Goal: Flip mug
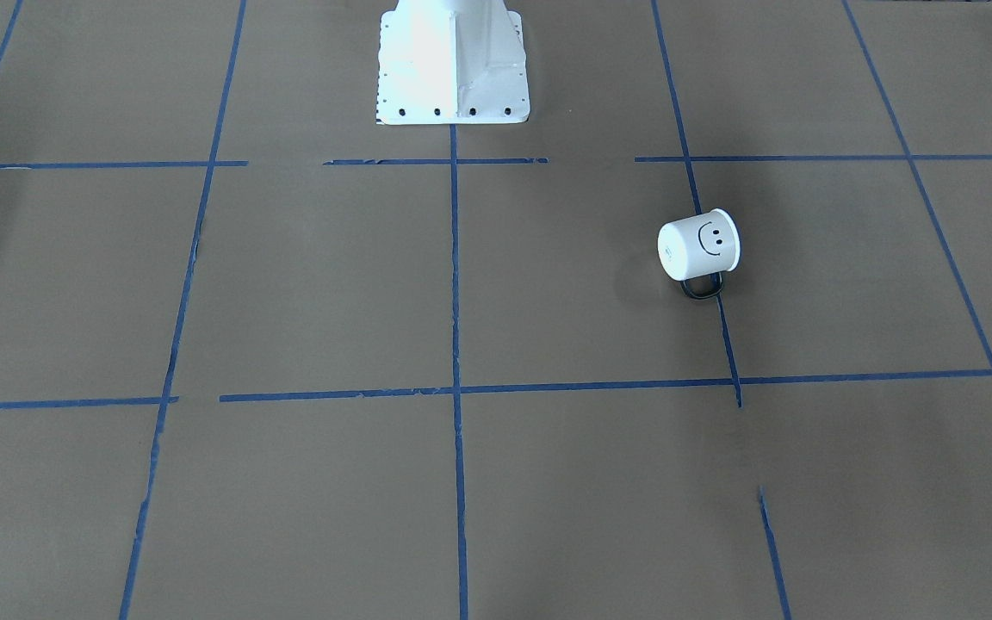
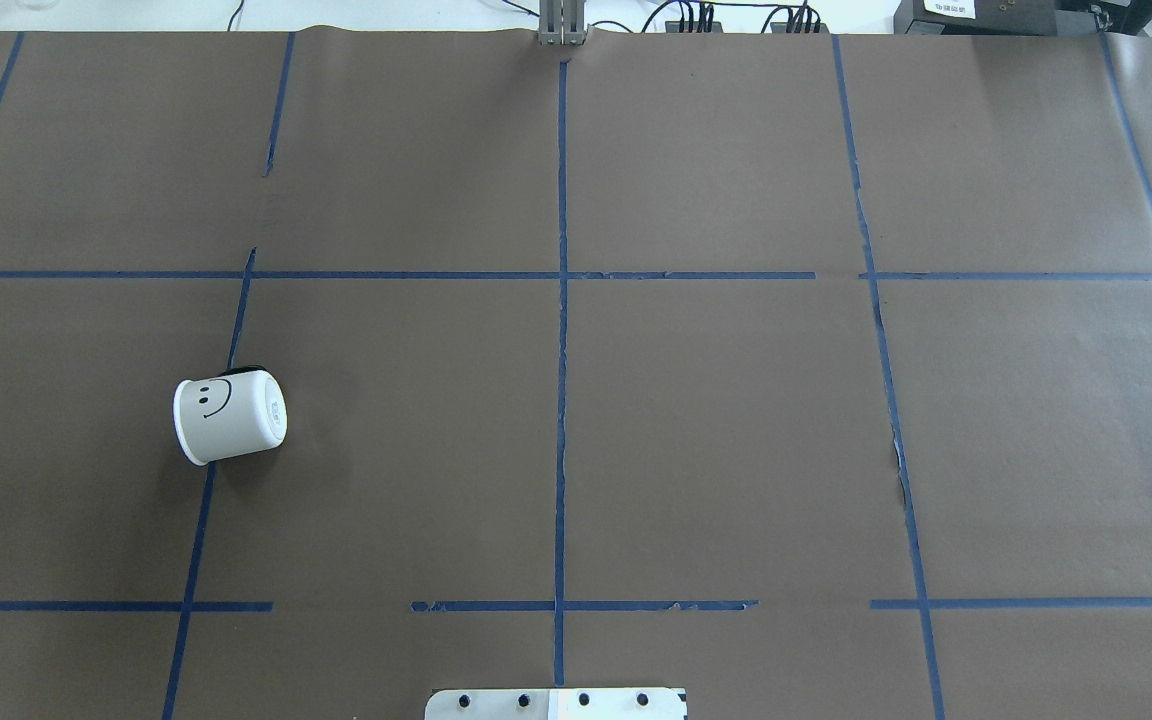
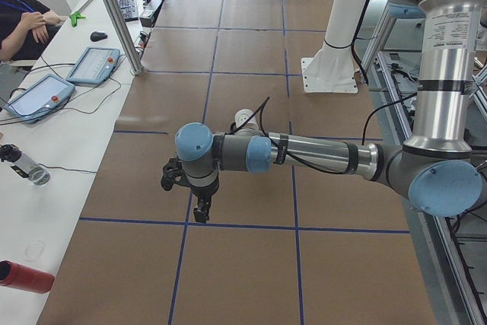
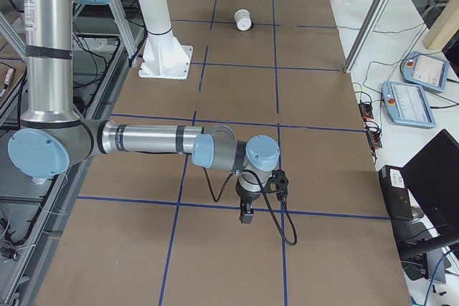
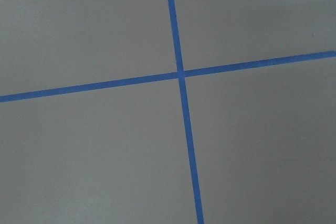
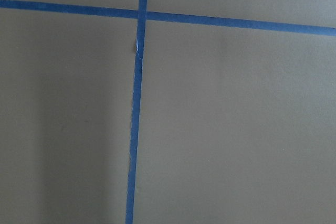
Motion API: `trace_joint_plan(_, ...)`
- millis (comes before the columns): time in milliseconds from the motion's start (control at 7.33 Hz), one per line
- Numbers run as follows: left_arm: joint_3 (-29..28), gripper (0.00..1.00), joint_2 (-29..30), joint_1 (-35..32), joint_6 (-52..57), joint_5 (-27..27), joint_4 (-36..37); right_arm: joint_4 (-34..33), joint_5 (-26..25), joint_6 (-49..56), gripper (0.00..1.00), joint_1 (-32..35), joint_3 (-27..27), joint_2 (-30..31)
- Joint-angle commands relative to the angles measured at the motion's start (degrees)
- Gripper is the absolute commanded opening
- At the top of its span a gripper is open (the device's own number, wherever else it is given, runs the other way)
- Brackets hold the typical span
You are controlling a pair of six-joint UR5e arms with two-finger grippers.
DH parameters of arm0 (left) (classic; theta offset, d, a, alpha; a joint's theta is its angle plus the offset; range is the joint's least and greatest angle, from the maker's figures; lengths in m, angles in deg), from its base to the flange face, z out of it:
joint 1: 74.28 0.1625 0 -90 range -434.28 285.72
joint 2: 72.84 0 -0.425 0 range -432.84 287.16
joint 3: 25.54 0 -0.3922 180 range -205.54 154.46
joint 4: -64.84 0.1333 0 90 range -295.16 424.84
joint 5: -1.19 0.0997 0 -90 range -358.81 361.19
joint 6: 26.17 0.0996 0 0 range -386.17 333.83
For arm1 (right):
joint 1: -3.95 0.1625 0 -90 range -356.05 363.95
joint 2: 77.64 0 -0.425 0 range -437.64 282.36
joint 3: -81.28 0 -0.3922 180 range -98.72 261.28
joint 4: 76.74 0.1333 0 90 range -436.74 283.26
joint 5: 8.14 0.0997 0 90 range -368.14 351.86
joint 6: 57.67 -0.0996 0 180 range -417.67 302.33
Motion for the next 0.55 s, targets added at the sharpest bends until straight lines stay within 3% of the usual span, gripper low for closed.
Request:
trace_joint_plan(0, -0.01, 1.0, 0.12, 0.0, 0.04, 0.0, 0.0, 0.0, 0.0, 0.0, 1.0, 0.0, 0.0, 0.0)
trace_joint_plan(409, -0.01, 1.0, 1.6, 0.61, 0.04, 0.0, -1.83, 0.0, 0.0, 0.0, 1.0, 0.0, 0.0, 0.0)
